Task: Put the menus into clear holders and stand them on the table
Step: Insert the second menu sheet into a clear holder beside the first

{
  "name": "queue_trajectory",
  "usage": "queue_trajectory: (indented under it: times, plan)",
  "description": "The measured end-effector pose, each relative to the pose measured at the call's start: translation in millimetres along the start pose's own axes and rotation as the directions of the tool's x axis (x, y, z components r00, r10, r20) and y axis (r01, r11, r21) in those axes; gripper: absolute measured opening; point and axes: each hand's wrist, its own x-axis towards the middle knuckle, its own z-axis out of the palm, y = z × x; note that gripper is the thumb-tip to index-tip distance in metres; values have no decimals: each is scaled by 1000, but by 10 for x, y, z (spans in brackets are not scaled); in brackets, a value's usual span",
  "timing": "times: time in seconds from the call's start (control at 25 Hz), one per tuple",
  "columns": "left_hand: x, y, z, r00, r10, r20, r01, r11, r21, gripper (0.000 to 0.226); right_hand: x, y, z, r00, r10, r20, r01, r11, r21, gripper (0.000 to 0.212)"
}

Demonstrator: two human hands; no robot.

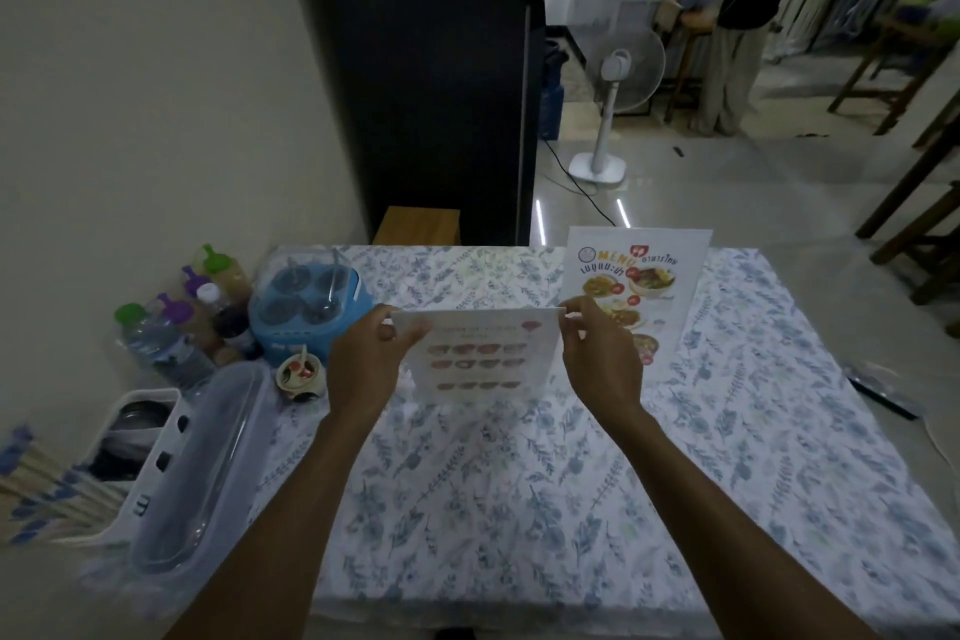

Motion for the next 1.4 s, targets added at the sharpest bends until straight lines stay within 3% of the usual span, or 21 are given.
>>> queue_trajectory:
  times: [0.32,0.44,0.52,0.68,1.0,1.4]
  plan:
    - [819,-501,411,988,-12,151,-4,994,108,35,715,134,462,998,-21,53,26,995,-92,5]
    - [894,-657,510,958,-2,287,1,1000,2,28,686,425,778,967,78,242,-30,980,-197,22]
    - [897,-782,574,930,-16,367,28,999,-27,31,593,626,999,937,136,322,-83,982,-172,34]
    - [779,-1176,776,871,-110,478,23,983,183,25,495,863,1280,916,200,347,-161,977,-138,43]
    - [1186,-1238,925,881,-170,441,42,958,285,32,800,865,1523,929,168,330,-152,986,-75,46]
    - [1459,-1309,999,900,-141,412,46,972,231,34,1015,820,1781,914,241,327,-176,960,-217,51]
